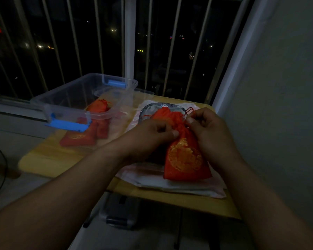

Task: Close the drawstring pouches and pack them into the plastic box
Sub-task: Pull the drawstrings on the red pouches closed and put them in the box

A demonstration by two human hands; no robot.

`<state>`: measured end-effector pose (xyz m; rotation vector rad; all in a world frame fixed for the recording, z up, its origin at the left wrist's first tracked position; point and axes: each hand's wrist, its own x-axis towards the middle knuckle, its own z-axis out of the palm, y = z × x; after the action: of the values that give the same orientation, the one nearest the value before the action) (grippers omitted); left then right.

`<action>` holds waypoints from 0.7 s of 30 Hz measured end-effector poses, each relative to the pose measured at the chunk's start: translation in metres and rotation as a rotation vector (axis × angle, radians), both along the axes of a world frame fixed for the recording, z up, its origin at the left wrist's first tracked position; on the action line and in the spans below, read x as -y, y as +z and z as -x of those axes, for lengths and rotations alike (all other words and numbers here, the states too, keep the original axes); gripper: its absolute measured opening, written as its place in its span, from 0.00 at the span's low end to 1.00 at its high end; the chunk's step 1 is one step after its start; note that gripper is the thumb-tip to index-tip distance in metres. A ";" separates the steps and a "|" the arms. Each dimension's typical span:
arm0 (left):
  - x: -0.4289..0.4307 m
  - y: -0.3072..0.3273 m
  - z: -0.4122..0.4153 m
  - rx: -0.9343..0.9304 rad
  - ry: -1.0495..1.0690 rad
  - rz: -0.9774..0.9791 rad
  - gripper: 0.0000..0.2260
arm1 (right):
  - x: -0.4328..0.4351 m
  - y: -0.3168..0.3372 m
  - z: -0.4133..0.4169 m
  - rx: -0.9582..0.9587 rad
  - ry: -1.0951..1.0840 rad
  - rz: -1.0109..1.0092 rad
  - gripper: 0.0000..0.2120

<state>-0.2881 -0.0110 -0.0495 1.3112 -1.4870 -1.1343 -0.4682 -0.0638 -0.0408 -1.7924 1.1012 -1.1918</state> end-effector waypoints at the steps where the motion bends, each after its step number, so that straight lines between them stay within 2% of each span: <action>1: 0.001 -0.001 -0.001 -0.027 0.033 -0.002 0.10 | -0.001 0.001 -0.001 0.013 0.006 -0.014 0.04; 4: 0.003 0.000 -0.004 -0.090 0.169 0.006 0.10 | -0.002 0.002 0.001 0.049 0.061 -0.158 0.07; 7: 0.002 0.002 -0.005 -0.084 0.279 0.036 0.10 | -0.003 0.006 0.003 0.004 0.165 -0.325 0.11; 9: 0.002 0.001 -0.006 -0.099 0.323 0.050 0.11 | -0.005 0.007 0.000 -0.066 0.209 -0.341 0.09; 11: 0.000 0.002 -0.005 -0.167 0.361 0.057 0.11 | -0.004 0.006 -0.004 -0.056 0.196 -0.333 0.07; 14: -0.005 0.005 0.000 -0.340 0.386 0.051 0.15 | -0.002 0.009 -0.009 0.029 0.133 -0.323 0.09; 16: -0.010 0.008 0.001 -0.420 0.377 0.031 0.20 | 0.001 0.019 -0.016 0.161 0.104 -0.343 0.09; 19: -0.009 0.006 -0.004 -0.429 0.406 -0.011 0.14 | 0.006 0.043 -0.039 0.355 0.126 -0.392 0.07; 21: -0.006 0.003 -0.010 -0.416 0.453 -0.050 0.12 | 0.011 0.055 -0.063 0.407 0.175 -0.408 0.06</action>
<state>-0.2778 -0.0055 -0.0460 1.2659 -0.8137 -1.0622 -0.4055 -0.0751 0.0147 -1.2396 0.8536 -1.0730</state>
